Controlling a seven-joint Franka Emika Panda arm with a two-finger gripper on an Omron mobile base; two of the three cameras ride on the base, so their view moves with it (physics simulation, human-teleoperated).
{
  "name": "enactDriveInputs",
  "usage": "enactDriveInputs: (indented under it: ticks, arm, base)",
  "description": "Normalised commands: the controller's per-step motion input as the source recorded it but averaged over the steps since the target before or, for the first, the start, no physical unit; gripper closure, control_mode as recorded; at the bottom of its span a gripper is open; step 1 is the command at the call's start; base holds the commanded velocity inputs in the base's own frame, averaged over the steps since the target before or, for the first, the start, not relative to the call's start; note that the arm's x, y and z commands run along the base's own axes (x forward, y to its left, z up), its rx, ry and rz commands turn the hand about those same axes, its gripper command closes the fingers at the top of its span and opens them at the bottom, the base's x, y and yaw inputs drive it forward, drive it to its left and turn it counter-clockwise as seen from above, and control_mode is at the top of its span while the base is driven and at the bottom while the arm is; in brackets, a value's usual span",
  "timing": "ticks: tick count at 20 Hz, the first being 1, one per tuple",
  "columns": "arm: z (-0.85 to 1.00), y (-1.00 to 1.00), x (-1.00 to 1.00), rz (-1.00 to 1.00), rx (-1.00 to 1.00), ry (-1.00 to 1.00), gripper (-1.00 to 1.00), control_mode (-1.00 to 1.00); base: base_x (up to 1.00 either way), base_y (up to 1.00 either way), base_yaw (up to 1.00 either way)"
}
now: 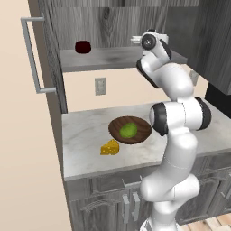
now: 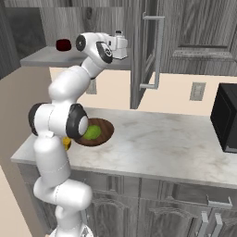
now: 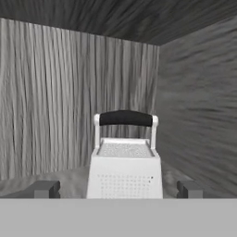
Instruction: Pick the cheese from the fridge and the cheese grater from the cabinet and place them next to the salad bowl.
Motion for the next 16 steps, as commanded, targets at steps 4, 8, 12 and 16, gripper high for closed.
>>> enactDriveInputs:
  ticks: [4, 8, 12, 16]
  arm:
    - [0.0, 0.0, 0.1, 0.0, 0.0, 0.0, -1.0, -1.0]
    - [0.0, -0.03, 0.07, 0.0, 0.0, 0.0, -1.0, -1.0]
    - [-0.04, -0.15, 0.08, 0.0, 0.0, 0.01, -1.0, -1.0]
    - [-0.02, -0.04, 0.04, 0.0, 0.0, 0.0, -1.0, -1.0]
  base:
    - [0.0, 0.0, 0.0]
    - [0.0, 0.0, 0.0]
    - [0.0, 0.0, 0.0]
    - [0.0, 0.0, 0.0]
